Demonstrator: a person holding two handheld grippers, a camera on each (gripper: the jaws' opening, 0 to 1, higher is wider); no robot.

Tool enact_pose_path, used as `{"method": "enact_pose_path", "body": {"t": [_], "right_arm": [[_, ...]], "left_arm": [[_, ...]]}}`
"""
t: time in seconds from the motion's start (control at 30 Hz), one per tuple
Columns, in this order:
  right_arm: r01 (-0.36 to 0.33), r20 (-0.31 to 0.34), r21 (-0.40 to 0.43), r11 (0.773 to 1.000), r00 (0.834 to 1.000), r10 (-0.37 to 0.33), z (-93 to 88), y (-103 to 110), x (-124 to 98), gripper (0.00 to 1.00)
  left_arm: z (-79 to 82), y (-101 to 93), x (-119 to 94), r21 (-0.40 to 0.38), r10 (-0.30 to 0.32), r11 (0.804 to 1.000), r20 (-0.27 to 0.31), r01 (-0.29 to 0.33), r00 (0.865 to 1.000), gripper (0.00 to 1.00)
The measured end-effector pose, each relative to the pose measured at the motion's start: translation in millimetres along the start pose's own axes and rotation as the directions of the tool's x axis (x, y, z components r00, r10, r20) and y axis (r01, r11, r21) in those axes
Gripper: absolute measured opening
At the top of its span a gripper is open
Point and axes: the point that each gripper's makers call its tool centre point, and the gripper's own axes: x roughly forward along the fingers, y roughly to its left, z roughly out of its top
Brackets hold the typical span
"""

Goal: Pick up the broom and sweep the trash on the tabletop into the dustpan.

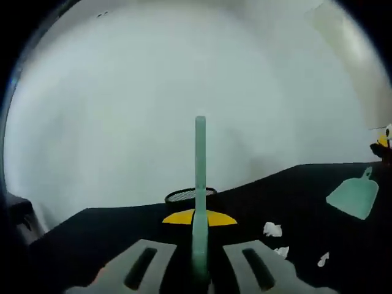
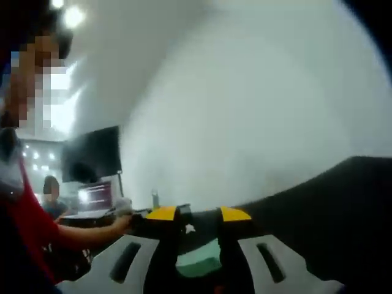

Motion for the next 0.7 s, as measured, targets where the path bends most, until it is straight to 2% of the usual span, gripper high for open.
{"method": "enact_pose_path", "body": {"t": [0.07, 0.23, 0.4, 0.43, 0.53, 0.57, 0.7], "right_arm": [[-0.016, 0.032, 0.059, 0.998, 0.999, 0.014, 5.2, 0.4, -1.3, 0.26], [0.004, 0.056, 0.079, 0.997, 0.998, -0.008, 9.7, -8.0, -6.2, 0.26], [0.001, 0.066, 0.091, 0.996, 0.998, -0.007, 11.3, -8.2, -6.8, 0.26], [0.001, 0.066, 0.090, 0.996, 0.998, -0.007, 11.3, -7.9, -6.7, 0.26], [0.003, 0.065, 0.088, 0.996, 0.998, -0.009, 11.1, -8.4, -7.2, 0.26], [0.004, 0.065, 0.091, 0.996, 0.998, -0.009, 11.1, -8.8, -7.3, 0.26], [0.006, 0.065, 0.096, 0.995, 0.998, -0.012, 11.0, -10.9, -7.8, 0.26]], "left_arm": [[-2.5, -8.0, 3.7, 0.023, 0.007, 1.000, -0.009, -0.007, 1.000, 0.02], [-4.5, -23.3, 3.9, 0.069, 0.007, 0.998, -0.033, -0.004, 0.999, 0.02], [0.8, -32.1, -0.7, 0.072, 0.011, 0.997, -0.024, -0.010, 1.000, 0.02], [0.7, -37.6, -0.7, 0.088, 0.000, 0.996, -0.027, 0.003, 1.000, 0.02], [3.4, -51.3, -0.5, 0.074, -0.031, 0.997, -0.016, 0.032, 0.999, 0.02], [6.0, -65.3, 0.2, 0.044, -0.076, 0.996, -0.006, 0.076, 0.997, 0.02], [7.6, -94.5, 1.1, 0.041, -0.117, 0.992, -0.016, 0.118, 0.993, 0.02]]}}
